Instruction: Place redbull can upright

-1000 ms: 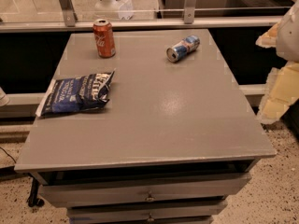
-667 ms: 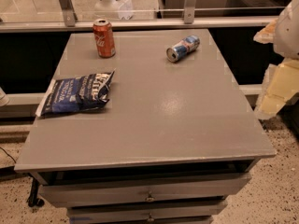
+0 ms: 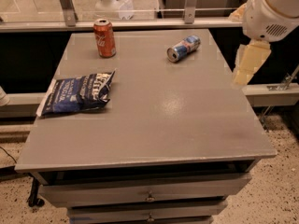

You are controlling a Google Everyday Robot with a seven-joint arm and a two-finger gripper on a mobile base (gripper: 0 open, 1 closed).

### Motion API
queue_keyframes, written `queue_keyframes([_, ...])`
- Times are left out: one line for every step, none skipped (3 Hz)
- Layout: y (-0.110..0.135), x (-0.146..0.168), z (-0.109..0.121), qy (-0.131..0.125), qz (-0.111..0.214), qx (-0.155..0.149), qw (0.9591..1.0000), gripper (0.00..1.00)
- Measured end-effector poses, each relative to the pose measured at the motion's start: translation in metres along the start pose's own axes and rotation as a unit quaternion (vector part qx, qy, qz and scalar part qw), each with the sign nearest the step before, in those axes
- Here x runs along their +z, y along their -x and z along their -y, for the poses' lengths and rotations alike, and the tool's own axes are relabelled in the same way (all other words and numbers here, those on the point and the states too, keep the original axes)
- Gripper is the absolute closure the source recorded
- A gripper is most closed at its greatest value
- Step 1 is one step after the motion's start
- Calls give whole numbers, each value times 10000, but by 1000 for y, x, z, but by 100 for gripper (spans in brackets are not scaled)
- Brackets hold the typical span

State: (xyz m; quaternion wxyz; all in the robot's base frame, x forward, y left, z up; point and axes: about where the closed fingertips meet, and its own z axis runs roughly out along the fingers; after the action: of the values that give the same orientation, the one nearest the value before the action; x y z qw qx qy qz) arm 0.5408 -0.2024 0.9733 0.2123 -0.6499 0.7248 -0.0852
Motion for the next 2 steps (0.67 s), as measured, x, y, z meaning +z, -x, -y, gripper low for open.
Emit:
queue_keyframes([4, 27, 41, -225, 172, -365, 9989, 0])
queue_keyframes([7, 54, 77, -295, 446, -624, 9966, 0])
